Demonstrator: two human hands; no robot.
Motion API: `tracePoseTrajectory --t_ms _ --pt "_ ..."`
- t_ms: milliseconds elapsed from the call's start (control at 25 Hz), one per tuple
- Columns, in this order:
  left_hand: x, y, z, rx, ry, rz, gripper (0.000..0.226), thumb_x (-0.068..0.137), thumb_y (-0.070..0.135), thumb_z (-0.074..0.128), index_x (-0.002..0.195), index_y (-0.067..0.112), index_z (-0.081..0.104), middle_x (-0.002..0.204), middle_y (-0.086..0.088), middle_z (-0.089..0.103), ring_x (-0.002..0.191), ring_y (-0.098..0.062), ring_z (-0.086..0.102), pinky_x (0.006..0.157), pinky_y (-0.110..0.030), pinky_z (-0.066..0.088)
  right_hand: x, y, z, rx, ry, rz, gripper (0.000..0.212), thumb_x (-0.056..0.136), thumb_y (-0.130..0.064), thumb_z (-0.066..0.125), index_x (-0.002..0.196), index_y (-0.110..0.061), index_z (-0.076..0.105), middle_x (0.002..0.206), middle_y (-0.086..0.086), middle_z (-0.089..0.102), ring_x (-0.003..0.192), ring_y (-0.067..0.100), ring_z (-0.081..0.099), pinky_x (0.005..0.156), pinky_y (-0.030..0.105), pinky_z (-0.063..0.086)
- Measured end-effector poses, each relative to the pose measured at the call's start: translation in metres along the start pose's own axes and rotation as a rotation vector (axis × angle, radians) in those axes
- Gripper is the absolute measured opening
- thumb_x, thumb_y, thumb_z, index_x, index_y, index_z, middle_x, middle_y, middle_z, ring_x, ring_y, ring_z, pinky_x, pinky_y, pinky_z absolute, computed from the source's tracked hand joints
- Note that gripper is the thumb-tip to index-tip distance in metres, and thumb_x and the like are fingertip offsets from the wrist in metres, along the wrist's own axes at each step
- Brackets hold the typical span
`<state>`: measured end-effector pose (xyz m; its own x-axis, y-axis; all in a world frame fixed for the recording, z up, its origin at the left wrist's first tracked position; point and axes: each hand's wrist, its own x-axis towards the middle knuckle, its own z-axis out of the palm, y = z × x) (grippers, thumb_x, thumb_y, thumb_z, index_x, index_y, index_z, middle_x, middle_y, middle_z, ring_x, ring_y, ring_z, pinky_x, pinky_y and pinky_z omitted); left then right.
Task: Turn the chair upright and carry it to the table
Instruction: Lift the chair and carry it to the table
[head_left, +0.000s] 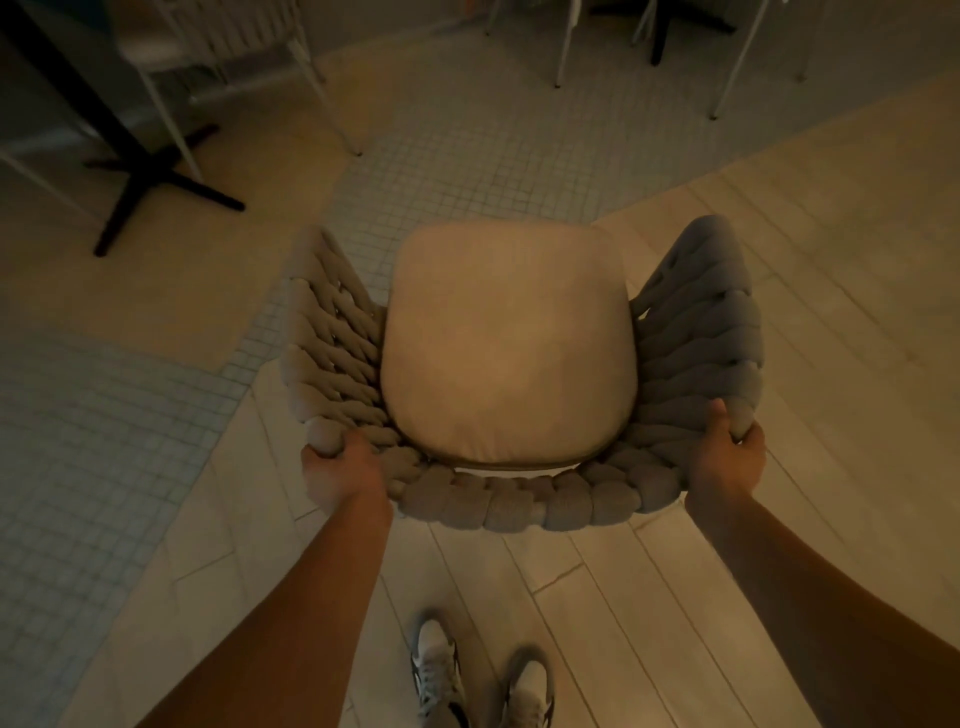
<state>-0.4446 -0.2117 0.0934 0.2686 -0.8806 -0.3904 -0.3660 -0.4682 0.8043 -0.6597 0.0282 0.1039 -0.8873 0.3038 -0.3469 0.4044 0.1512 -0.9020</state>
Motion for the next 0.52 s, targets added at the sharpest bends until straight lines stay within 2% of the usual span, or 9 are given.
tracePoseTrajectory --t_ms 160,400,520 --pt "0.034 -0.007 -0.048 -0.059 0.112 -0.058 0.040 0.082 0.029 0.062 0.115 0.006 0.061 0.113 -0.023 0.067 0.099 -0.041 0.064 0.081 -0.053 0.054 -0.037 0.002 0.045 -0.060 -0.133 -0.016 0.049 0.092 -0.042 0.057 0.133 -0.016 0.053 0.129 0.010 0.060 0.111 0.028 0.058 0.090 0.042 0.051" --pt "0.086 -0.025 -0.132 -0.124 0.252 -0.121 0.037 0.076 0.026 0.063 0.108 0.006 0.061 0.108 -0.024 0.067 0.093 -0.039 0.065 0.076 -0.050 0.055 -0.117 0.021 0.103 -0.087 -0.316 -0.069 0.050 0.092 -0.044 0.057 0.135 -0.019 0.051 0.127 0.011 0.062 0.111 0.030 0.060 0.090 0.046 0.052" --pt "0.104 -0.033 -0.170 -0.154 0.334 -0.141 0.034 0.076 0.023 0.062 0.106 0.005 0.062 0.107 -0.025 0.067 0.093 -0.041 0.064 0.073 -0.046 0.053 -0.154 0.030 0.128 -0.103 -0.385 -0.093 0.049 0.093 -0.041 0.057 0.135 -0.017 0.052 0.128 0.012 0.062 0.112 0.032 0.060 0.089 0.043 0.051"
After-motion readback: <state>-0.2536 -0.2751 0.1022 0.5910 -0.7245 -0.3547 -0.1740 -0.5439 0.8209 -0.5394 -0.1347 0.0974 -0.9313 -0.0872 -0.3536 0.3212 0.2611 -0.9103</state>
